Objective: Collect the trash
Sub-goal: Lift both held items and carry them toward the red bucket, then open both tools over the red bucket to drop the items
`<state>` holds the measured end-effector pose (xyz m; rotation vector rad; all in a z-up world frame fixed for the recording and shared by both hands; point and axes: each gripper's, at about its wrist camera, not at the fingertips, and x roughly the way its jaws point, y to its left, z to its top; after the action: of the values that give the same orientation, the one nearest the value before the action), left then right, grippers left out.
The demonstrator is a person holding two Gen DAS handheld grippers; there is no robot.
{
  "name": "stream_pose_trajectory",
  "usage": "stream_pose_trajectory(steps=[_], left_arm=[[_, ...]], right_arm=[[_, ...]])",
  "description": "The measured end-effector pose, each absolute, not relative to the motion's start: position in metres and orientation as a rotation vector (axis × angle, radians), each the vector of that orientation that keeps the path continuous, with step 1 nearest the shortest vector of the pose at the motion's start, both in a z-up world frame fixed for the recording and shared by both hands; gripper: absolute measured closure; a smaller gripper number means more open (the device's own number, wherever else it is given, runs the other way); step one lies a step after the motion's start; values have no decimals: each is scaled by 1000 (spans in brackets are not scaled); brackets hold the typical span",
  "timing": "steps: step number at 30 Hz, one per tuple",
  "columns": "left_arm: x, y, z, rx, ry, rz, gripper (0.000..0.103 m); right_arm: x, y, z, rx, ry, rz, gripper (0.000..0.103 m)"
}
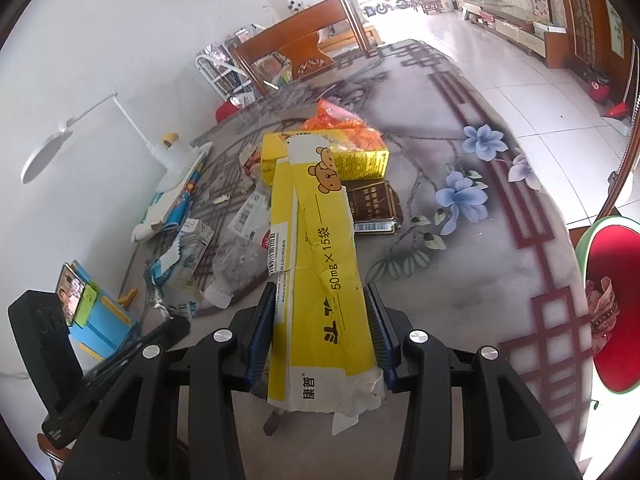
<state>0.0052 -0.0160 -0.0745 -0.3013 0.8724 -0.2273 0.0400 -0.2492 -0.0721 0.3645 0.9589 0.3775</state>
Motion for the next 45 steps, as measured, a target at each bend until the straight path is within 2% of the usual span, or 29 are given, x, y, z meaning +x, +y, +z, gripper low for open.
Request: stream_pose_trajectory(steps=[35,45], left_arm=[[-9,-141,-46,-190,861,-415,92],[-6,-165,-55,-184,890,-468,91]], right_arm=[[6,-369,-72,562,869,244,61],[0,-392,-67,591,830,184,61]])
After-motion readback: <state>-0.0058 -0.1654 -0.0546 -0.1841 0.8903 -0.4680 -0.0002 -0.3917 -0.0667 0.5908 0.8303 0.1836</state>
